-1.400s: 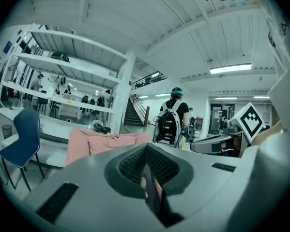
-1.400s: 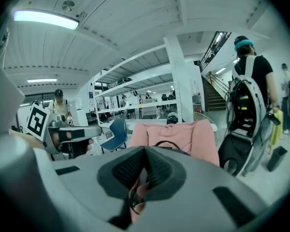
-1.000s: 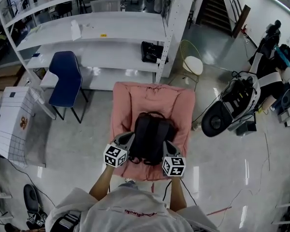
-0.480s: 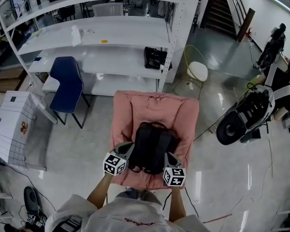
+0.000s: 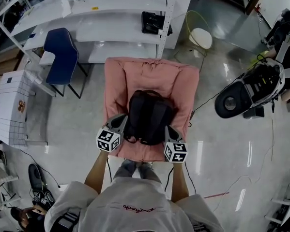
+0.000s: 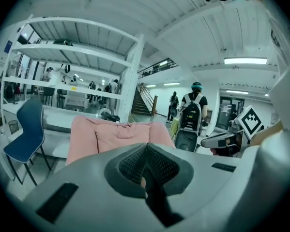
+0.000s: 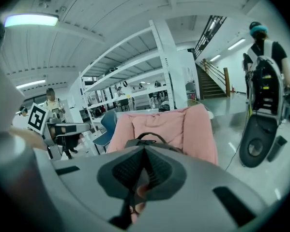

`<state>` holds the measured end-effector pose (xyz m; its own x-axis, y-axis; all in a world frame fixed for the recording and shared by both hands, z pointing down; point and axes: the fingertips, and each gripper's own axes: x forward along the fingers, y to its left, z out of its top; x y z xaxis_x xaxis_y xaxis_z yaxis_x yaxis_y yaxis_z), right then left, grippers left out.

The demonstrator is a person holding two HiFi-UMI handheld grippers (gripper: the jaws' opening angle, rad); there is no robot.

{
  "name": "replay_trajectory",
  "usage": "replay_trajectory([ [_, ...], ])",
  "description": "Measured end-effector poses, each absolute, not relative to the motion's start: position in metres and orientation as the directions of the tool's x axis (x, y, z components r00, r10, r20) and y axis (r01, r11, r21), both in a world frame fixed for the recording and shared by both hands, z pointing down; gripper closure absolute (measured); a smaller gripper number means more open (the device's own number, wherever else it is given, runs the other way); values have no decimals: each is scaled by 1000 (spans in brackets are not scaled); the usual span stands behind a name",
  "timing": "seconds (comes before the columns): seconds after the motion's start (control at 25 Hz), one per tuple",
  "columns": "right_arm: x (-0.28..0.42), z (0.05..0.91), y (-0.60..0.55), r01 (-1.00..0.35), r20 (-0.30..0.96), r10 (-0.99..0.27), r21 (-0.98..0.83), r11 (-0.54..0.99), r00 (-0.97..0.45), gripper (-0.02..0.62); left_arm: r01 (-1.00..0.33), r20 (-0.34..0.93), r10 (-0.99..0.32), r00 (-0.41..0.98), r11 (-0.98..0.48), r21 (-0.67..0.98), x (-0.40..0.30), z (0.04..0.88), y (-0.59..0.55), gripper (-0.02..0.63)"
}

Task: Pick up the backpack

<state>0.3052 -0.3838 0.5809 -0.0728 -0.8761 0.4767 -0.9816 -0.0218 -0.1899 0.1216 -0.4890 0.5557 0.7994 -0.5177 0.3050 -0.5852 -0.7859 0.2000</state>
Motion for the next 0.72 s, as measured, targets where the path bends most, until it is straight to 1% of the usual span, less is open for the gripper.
replay_trajectory([
  [0.32,313,605,-393,-980,502,-859,-197,0,-101,577,-605,331,-526,783,-767,214,129,582,-494,595],
  [0.72,304,656,-388,-977,558,-821,-215,-6,-118,577,-609,367,-510,778,-755,244,125,630,-497,595],
])
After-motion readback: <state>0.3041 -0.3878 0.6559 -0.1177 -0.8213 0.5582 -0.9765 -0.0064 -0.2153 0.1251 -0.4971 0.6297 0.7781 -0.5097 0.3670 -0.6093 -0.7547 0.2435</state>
